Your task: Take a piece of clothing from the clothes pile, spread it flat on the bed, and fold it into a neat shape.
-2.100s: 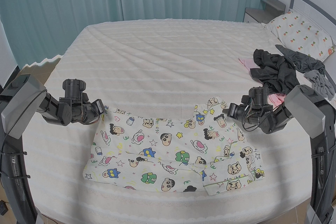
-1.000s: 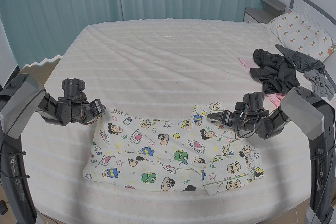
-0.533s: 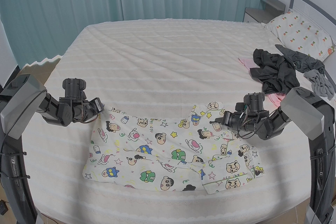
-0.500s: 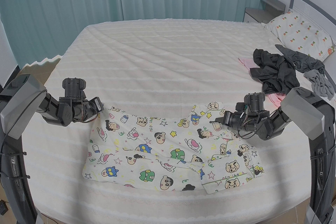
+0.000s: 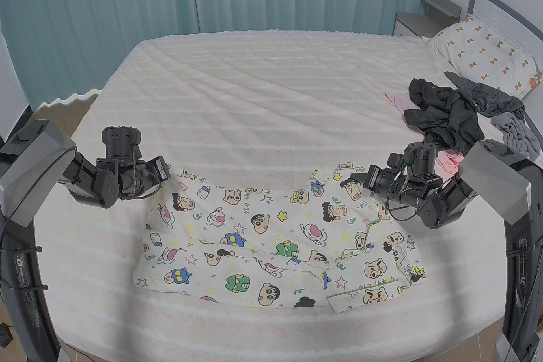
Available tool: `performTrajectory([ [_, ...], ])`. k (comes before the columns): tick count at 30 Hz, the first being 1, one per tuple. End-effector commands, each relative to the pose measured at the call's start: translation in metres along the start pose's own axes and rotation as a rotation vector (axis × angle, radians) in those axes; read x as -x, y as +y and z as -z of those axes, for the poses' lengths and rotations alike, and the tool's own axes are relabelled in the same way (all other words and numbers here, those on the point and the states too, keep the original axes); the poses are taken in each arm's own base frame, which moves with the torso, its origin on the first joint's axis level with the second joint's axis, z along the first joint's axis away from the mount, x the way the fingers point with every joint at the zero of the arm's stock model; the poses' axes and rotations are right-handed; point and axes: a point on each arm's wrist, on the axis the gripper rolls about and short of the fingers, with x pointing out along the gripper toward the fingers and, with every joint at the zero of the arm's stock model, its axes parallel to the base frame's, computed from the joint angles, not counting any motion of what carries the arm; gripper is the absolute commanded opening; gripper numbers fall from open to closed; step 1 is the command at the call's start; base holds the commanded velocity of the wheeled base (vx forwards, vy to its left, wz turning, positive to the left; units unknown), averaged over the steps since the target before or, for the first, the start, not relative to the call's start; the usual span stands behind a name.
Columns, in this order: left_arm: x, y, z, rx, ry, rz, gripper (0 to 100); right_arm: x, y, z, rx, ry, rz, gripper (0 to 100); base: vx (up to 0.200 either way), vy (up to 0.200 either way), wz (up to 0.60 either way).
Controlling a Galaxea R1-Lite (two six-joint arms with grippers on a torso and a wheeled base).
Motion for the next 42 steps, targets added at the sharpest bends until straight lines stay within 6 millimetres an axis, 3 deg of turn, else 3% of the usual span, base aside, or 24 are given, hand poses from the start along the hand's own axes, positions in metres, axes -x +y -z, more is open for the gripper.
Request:
performTrajectory([
  [1,0.001,-0.002,-0.002,0.003,-0.029,0.014,0,0.003,0.006,-0.008,0.006,-0.03,-0.015,0,0.0,0.0,0.0],
  [11,0.005,0.005,0.008,0.004,-0.103,0.024,0,0.012,0.011,-0.015,0.01,-0.059,-0.021,0,0.0,0.0,0.0],
  [22,0.014,0.007,0.011,0.005,-0.092,0.023,0,0.038,0.019,-0.012,0.005,-0.02,-0.071,0,0.0,0.0,0.0],
  [35,0.045,0.007,0.005,0.006,-0.086,0.067,0,0.07,0.033,-0.006,-0.003,0.032,-0.105,0,0.0,0.0,0.0],
  [42,0.061,0.013,0.014,0.007,-0.039,0.083,0,0.081,0.032,0.006,0.002,0.039,-0.136,0,0.0,0.0,0.0],
])
